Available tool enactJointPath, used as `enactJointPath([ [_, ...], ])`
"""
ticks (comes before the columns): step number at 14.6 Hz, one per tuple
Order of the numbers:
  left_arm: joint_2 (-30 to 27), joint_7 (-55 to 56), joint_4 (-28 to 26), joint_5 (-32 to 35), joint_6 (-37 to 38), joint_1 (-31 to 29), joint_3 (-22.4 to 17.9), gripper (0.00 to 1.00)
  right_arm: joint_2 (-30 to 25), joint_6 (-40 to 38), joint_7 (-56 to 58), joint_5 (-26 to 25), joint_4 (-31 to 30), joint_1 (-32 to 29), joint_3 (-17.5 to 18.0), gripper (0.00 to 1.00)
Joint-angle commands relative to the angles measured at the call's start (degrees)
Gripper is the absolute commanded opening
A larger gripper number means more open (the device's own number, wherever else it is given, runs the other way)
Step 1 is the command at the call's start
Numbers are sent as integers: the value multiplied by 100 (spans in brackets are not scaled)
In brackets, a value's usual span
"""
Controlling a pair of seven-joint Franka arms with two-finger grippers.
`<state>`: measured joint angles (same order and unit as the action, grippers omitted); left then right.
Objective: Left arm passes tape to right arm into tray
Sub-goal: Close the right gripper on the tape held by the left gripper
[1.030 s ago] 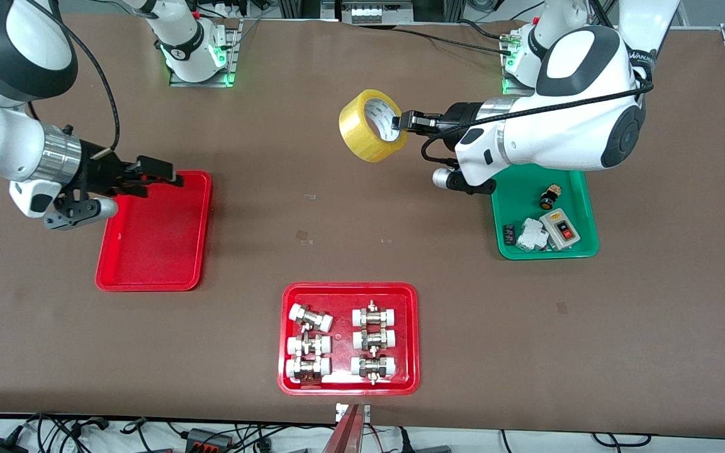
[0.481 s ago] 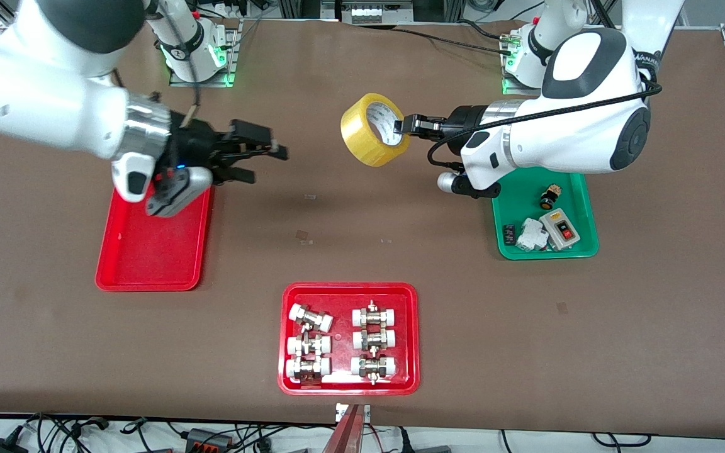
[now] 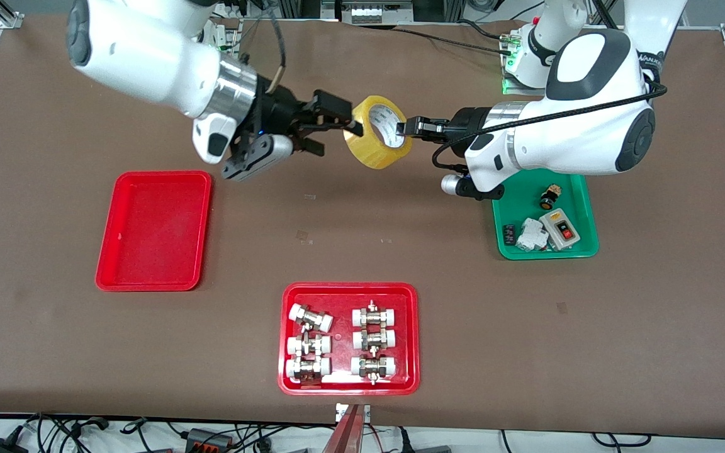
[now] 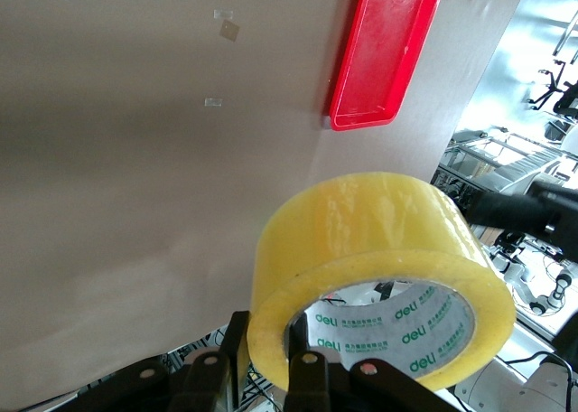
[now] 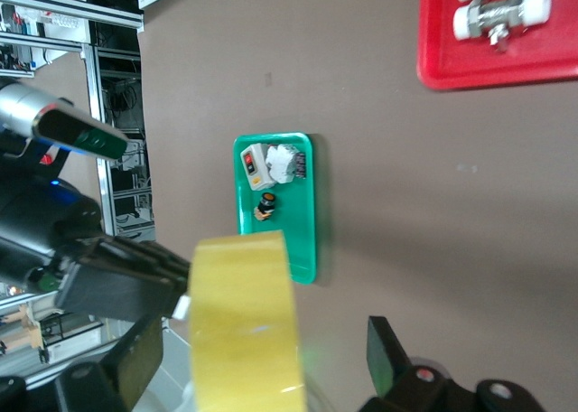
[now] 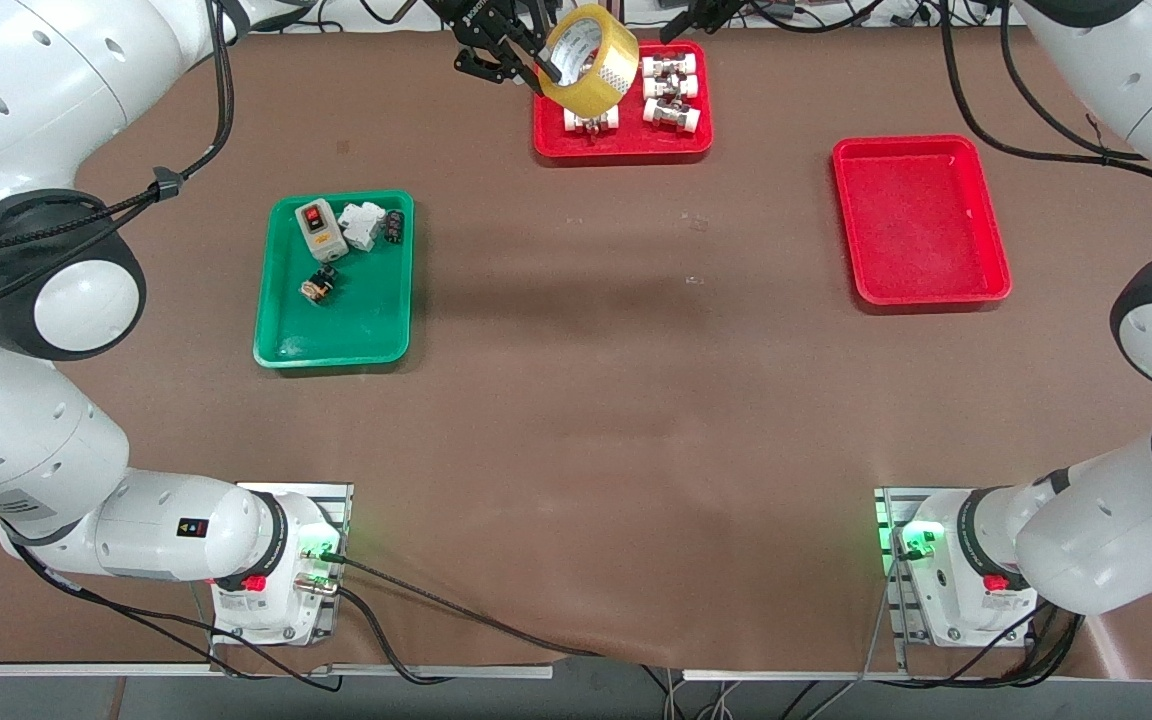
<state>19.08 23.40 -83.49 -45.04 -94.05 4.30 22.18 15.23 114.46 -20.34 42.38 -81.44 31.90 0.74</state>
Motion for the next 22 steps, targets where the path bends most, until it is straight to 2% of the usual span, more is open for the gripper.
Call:
enactJointPath([
  [1, 34, 33, 175, -84, 97, -34, 14, 0, 50, 120, -233, -18, 111, 229, -66, 100],
  [8, 26, 25, 175, -57, 106, -69, 14, 0, 59, 85, -181, -335, 94, 221, -66, 100],
  [22, 26, 16, 175, -49, 167, -113, 14, 0, 138, 120, -110, -327, 94, 221, -66, 100],
])
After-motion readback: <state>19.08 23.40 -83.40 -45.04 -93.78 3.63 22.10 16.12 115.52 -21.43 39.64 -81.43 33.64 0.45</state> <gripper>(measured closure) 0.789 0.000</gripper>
